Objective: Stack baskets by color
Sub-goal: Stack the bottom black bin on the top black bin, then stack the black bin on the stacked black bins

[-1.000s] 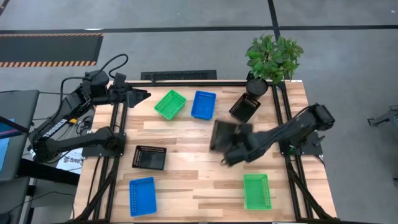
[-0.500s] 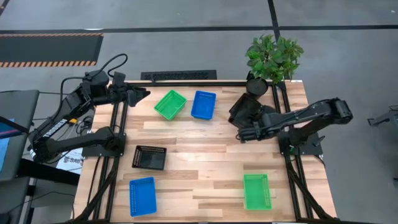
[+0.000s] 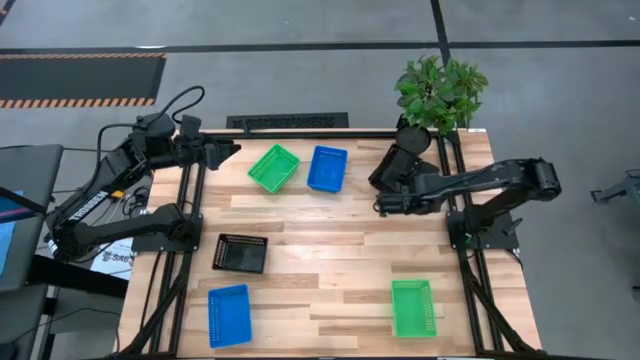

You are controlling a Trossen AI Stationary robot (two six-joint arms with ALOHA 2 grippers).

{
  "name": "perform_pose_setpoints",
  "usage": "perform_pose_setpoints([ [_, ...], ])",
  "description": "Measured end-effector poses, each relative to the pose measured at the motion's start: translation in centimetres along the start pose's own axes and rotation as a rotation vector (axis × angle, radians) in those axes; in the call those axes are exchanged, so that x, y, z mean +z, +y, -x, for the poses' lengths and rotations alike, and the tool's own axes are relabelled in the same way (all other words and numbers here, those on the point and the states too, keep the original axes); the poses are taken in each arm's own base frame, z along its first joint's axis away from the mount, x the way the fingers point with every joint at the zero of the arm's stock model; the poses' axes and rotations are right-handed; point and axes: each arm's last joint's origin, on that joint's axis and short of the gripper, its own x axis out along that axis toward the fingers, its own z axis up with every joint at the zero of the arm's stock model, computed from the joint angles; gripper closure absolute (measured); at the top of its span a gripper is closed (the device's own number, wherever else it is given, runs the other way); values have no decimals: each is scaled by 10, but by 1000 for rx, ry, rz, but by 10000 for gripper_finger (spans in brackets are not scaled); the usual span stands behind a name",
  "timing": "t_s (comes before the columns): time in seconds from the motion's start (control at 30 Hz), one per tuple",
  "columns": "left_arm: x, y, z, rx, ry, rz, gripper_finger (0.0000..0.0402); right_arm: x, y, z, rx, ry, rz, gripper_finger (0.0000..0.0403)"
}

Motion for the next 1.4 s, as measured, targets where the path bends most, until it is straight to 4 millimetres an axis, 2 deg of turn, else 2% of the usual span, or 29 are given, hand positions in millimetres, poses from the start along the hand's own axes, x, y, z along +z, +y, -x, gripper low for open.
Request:
perform_pose_setpoints([
  [0.27,-1,0,1,-2,8,8,148,-19,14,-14,-13,52,-21,400],
  [0.5,-1,-1,1,-32,27,23,148,-29,20,-3,85,121,-69,386],
  [0.77,-1,-1,1,-33,29,15,148,-35,16,3,76,186,-40,382],
  [1.0,-2,-1,1,-34,31,13,148,-30,16,-6,-22,271,-51,331],
  [1.17,-2,-1,1,-43,38,14,148,-27,18,-9,-39,300,-62,273],
  [1.3,-2,-1,1,-44,39,15,148,-22,17,-5,-17,308,-65,217],
  [1.4,-3,-2,1,-77,62,19,148,-13,17,7,61,302,-19,182],
])
